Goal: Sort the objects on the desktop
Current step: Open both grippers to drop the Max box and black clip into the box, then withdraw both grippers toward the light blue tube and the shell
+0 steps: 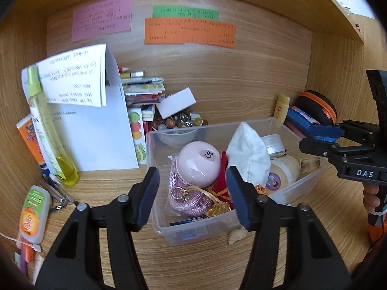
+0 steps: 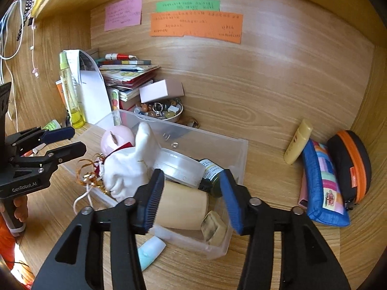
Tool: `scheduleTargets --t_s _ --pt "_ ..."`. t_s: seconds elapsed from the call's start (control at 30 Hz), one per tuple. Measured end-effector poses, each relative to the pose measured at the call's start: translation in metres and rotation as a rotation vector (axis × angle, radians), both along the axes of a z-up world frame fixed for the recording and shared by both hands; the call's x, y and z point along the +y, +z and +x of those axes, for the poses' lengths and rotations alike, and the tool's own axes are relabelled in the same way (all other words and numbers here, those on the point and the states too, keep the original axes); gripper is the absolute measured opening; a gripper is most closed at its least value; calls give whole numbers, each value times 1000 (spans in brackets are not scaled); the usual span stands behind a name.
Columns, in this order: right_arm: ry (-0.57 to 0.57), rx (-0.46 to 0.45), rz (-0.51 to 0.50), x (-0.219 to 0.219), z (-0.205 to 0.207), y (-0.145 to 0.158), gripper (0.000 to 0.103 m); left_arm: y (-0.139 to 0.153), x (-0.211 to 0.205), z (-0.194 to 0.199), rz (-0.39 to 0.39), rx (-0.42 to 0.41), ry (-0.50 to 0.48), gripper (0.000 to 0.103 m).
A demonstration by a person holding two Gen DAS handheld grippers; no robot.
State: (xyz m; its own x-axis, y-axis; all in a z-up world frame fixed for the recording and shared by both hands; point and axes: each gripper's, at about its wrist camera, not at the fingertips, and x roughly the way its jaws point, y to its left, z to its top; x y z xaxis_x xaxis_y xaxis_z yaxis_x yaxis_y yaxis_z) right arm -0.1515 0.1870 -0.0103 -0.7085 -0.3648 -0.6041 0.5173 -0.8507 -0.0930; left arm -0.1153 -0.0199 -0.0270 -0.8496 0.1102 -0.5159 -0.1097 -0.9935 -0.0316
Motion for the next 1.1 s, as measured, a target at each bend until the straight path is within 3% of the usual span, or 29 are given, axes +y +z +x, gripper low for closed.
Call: scheduleTargets --t_s 0.33,0.5,0.7,1.1 --pt "1 30 -7 2 30 5 70 4 1 24 -30 31 24 74" --pt "2 30 -15 7 45 3 76 6 1 38 -35 40 34 88" --pt "-2 18 -16 15 61 -3 80 3 2 53 -36 39 37 96" --pt "7 -68 9 15 71 -37 81 -29 7 53 -33 -59 42 97"
